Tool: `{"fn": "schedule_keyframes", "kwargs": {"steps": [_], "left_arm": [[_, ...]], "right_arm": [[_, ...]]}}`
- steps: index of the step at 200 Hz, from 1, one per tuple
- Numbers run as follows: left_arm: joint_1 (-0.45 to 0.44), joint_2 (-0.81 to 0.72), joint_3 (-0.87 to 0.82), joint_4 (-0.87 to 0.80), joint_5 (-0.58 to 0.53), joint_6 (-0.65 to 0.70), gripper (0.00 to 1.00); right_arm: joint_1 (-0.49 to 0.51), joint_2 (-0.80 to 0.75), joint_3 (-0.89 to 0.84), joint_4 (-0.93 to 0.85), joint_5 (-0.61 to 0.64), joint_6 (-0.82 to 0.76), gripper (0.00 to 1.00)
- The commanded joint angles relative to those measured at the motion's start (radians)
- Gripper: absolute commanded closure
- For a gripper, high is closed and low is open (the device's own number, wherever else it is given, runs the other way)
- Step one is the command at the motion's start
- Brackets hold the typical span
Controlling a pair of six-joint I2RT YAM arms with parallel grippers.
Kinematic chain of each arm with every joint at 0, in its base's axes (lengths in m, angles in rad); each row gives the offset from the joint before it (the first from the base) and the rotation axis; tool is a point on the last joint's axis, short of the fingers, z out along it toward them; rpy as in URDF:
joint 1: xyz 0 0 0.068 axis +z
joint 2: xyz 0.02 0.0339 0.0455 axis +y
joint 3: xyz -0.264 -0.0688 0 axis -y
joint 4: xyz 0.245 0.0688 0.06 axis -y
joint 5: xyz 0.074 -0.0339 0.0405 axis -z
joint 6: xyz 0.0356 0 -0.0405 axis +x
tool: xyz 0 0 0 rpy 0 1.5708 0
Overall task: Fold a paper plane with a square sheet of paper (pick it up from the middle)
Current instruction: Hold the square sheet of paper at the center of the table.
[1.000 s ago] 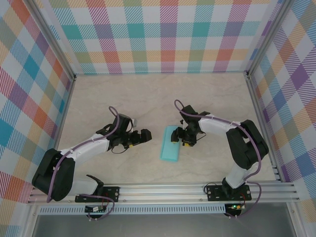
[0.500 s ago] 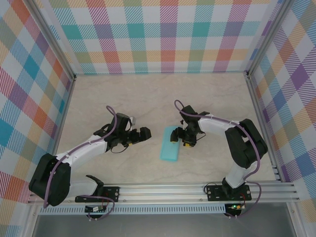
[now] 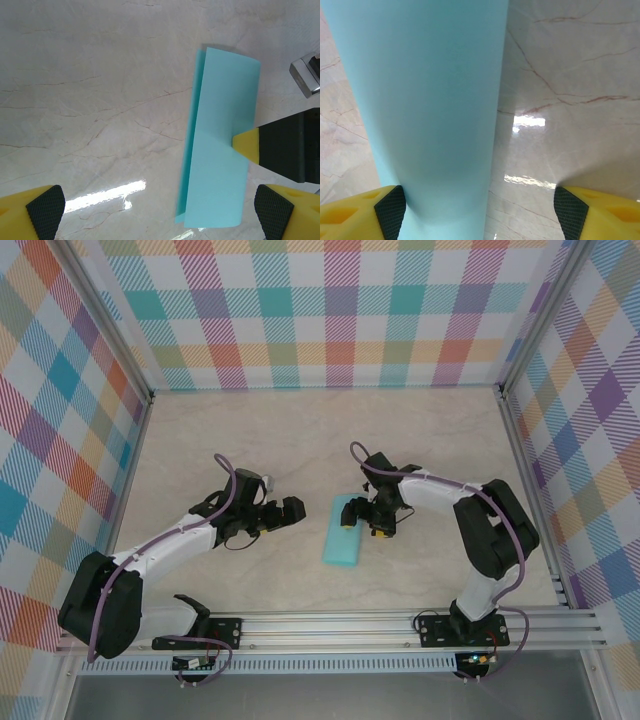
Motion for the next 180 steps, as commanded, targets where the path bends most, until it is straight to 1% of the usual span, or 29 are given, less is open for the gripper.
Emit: {"fn": "schedule_keyframes", "kwargs": {"steps": [1, 46, 99, 126, 158, 169, 180], "left_arm": [[-0.012, -0.009, 0.001, 0.013, -0.001, -0.001, 0.0], [-0.012, -0.011, 0.001, 0.016, 0.006, -0.003, 0.0], [-0.012, -0.005, 0.002, 0.021, 0.008, -0.005, 0.0], [-0.012, -0.002, 0.001, 0.025, 0.015, -0.004, 0.0], [-0.012, 0.0, -0.004, 0.035, 0.027, -0.002, 0.03], [-0.012, 0.003, -0.006, 0.04, 0.029, -0.003, 0.04], [-0.012, 0.006, -0.006, 0.045, 0.034, -0.007, 0.08]], "right_arm": [[0.012, 0.067, -0.003, -0.041, 0.06, -0.009, 0.17], [0.021, 0.11, 0.025, -0.097, 0.122, -0.007, 0.17], [0.023, 0.138, 0.036, -0.117, 0.151, 0.013, 0.14], [0.024, 0.155, 0.042, -0.113, 0.149, 0.025, 0.15], [0.025, 0.177, 0.048, -0.125, 0.162, 0.023, 0.16], [0.025, 0.181, 0.049, -0.131, 0.168, 0.023, 0.16], [0.026, 0.187, 0.051, -0.136, 0.177, 0.024, 0.16]]}}
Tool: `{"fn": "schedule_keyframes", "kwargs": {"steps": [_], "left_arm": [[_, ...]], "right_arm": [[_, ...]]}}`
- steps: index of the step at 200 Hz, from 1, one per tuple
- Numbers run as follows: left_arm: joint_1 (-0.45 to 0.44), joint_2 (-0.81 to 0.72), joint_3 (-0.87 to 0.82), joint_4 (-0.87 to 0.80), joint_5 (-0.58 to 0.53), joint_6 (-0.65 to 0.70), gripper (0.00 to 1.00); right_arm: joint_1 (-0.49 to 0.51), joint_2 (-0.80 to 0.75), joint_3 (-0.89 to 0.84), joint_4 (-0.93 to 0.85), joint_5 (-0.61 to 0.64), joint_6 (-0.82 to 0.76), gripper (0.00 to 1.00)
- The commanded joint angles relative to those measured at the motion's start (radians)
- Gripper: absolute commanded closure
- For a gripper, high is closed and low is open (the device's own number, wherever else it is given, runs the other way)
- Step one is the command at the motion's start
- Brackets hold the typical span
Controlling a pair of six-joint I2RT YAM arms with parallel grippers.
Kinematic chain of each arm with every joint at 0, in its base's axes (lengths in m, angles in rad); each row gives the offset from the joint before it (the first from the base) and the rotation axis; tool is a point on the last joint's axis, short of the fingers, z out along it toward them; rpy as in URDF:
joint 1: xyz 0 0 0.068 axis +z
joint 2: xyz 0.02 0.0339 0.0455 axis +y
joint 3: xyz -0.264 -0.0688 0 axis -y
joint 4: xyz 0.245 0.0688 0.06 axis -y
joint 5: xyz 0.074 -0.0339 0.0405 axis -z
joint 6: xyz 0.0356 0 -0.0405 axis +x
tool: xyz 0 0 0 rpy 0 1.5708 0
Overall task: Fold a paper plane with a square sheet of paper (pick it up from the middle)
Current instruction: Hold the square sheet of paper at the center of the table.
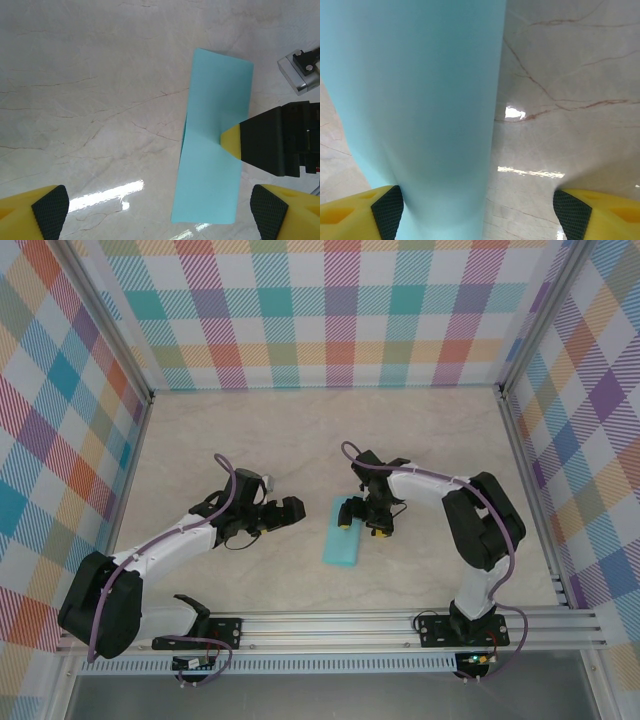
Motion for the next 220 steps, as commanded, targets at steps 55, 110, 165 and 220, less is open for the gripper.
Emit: {"fn": "schedule_keyframes", "kwargs": {"steps": [55, 110, 165, 220], "left_arm": [[-0.012, 0.057, -0.005, 0.092, 0.067, -0.027, 0.38], [-0.051, 0.168, 0.044, 0.129, 0.087, -0.042, 0.57], [-0.13, 0.319, 0.132, 0.169, 0.076, -0.07, 0.89], [-0.187, 0.49, 0.23, 0.185, 0.084, -0.11, 1.0]], "right_arm": [[0.006, 0.127, -0.046, -0.033, 0.128, -0.014, 0.17], [0.006, 0.133, -0.042, -0.04, 0.14, -0.014, 0.17], [0.006, 0.141, -0.043, -0.045, 0.148, -0.015, 0.17], [0.006, 0.145, -0.049, -0.041, 0.146, -0.017, 0.17]]}}
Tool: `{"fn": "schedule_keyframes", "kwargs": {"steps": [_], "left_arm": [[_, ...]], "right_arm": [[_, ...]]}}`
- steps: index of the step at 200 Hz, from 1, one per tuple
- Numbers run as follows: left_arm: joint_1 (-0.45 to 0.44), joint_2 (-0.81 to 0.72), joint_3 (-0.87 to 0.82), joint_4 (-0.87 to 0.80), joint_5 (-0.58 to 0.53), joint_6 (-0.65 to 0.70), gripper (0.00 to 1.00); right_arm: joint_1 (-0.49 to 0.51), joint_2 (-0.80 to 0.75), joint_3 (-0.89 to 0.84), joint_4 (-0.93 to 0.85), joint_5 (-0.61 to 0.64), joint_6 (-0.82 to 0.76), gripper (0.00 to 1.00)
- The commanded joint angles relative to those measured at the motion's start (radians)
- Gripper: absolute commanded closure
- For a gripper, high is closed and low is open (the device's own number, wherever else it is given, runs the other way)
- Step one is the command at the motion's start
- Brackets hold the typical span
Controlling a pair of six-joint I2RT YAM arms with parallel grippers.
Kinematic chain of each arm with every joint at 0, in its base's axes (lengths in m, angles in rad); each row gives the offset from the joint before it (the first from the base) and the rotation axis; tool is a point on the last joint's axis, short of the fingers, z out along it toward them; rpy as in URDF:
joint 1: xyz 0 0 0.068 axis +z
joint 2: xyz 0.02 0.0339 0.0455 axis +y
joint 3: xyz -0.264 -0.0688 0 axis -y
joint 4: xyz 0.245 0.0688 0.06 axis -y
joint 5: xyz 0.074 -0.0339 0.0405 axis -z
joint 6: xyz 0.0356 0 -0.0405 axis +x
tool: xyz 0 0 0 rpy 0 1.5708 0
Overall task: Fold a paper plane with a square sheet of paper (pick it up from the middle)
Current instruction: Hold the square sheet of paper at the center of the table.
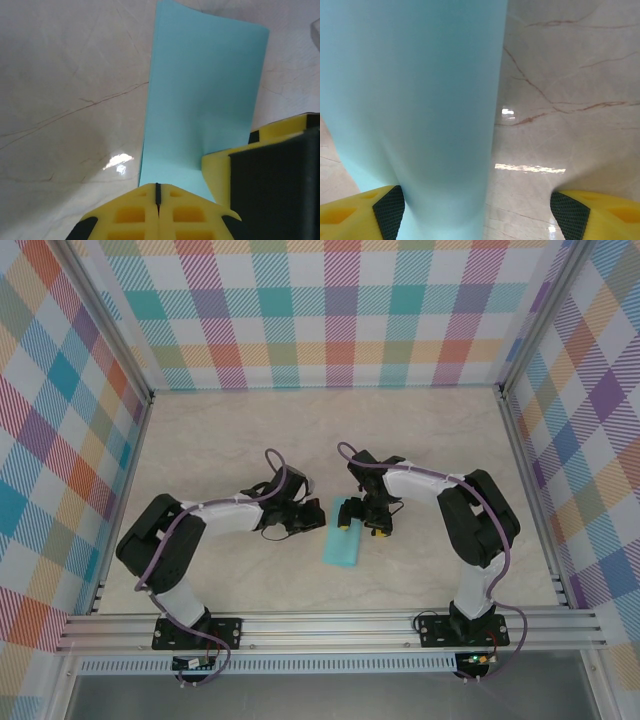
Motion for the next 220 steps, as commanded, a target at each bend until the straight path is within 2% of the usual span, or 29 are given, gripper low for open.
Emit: {"fn": "schedule_keyframes", "kwargs": {"steps": [1, 92, 160, 190, 220], "left_arm": [[-0.029, 0.054, 0.039, 0.026, 0.017, -0.025, 1.0], [-0.063, 0.112, 0.071, 0.062, 0.026, -0.036, 1.0], [-0.068, 0.175, 0.044, 0.012, -0.032, -0.035, 1.0], [-0.069, 0.17, 0.006, 0.017, -0.05, -0.035, 1.0], [-0.068, 0.161, -0.007, 0.008, -0.063, -0.029, 1.0]], "right_arm": [[-0.004, 0.11, -0.079, 0.003, 0.116, -0.018, 0.17], [-0.005, 0.112, -0.082, 0.005, 0.116, -0.021, 0.17], [-0.005, 0.094, -0.079, 0.024, 0.089, -0.023, 0.16], [-0.006, 0.019, -0.067, 0.039, 0.078, -0.02, 0.15], [-0.03, -0.135, -0.082, 0.069, 0.075, -0.008, 0.14]]}}
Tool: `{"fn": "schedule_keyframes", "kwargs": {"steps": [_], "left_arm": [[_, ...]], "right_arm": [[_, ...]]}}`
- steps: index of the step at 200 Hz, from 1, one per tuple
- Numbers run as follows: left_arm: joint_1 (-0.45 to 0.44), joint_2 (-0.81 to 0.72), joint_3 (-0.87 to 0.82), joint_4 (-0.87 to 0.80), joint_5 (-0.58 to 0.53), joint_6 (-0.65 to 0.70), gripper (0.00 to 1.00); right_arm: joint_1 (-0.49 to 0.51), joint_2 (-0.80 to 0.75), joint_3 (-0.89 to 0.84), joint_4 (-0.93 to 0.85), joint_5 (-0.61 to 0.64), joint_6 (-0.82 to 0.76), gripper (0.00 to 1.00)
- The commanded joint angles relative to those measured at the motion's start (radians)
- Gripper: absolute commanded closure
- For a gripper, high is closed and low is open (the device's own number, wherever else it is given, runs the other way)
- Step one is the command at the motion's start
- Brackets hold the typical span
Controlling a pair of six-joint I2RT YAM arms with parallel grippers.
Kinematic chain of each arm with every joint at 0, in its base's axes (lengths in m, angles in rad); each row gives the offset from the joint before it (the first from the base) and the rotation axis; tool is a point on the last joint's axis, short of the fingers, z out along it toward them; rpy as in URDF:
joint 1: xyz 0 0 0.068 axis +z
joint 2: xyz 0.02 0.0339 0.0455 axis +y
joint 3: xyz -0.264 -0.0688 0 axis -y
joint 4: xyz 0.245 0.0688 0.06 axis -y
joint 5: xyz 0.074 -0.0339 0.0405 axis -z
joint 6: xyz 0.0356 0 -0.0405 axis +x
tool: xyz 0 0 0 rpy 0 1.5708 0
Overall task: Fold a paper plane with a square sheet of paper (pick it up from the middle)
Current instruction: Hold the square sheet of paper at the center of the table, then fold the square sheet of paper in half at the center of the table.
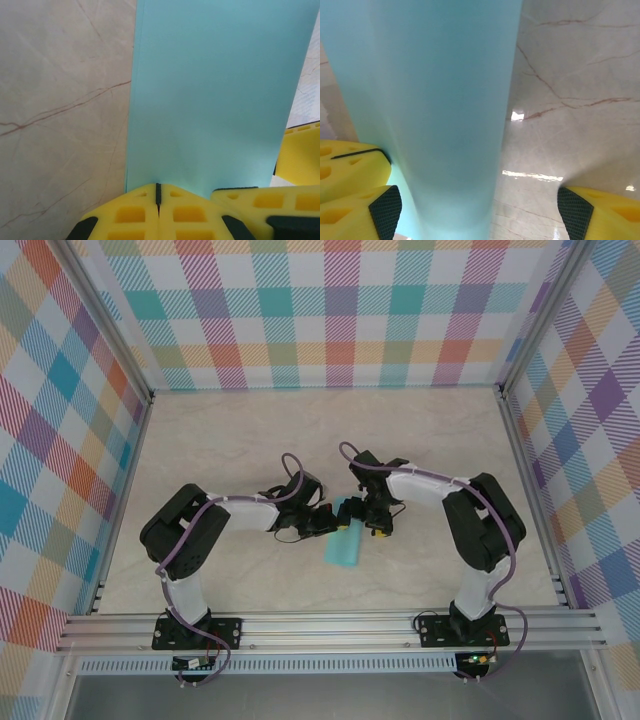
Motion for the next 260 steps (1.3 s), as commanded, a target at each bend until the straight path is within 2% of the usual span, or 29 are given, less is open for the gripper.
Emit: {"fn": "schedule_keyframes", "kwargs": {"steps": [1, 13, 26, 49, 62, 91, 109, 137, 260], "left_arm": [[-0.012, 0.034, -0.045, -0.071, -0.07, -0.002, 1.0], [-0.013, 0.036, -0.043, -0.074, -0.068, 0.0, 1.0], [-0.012, 0.037, -0.039, -0.079, -0.067, 0.005, 1.0], [-0.013, 0.037, -0.041, -0.075, -0.067, 0.004, 1.0], [-0.015, 0.038, -0.041, -0.075, -0.068, 0.004, 1.0], [-0.015, 0.042, -0.04, -0.074, -0.067, 0.004, 1.0], [-0.015, 0.042, -0.04, -0.077, -0.07, 0.004, 1.0], [-0.015, 0.045, -0.036, -0.079, -0.071, 0.004, 1.0], [-0.016, 0.057, -0.032, -0.087, -0.065, 0.005, 1.0]], "right_arm": [[-0.032, -0.083, -0.049, 0.02, 0.082, -0.007, 0.14], [-0.045, -0.155, -0.076, 0.044, 0.076, 0.003, 0.14], [-0.063, -0.228, -0.118, 0.086, 0.053, 0.011, 0.18], [-0.101, -0.333, -0.21, 0.206, -0.074, 0.029, 0.43], [-0.112, -0.366, -0.247, 0.266, -0.136, 0.036, 0.54], [-0.116, -0.373, -0.292, 0.347, -0.232, 0.047, 0.8], [-0.116, -0.357, -0.304, 0.384, -0.273, 0.055, 0.92], [-0.117, -0.321, -0.313, 0.427, -0.321, 0.066, 0.95], [-0.14, -0.223, -0.37, 0.536, -0.405, 0.082, 0.94]]}}
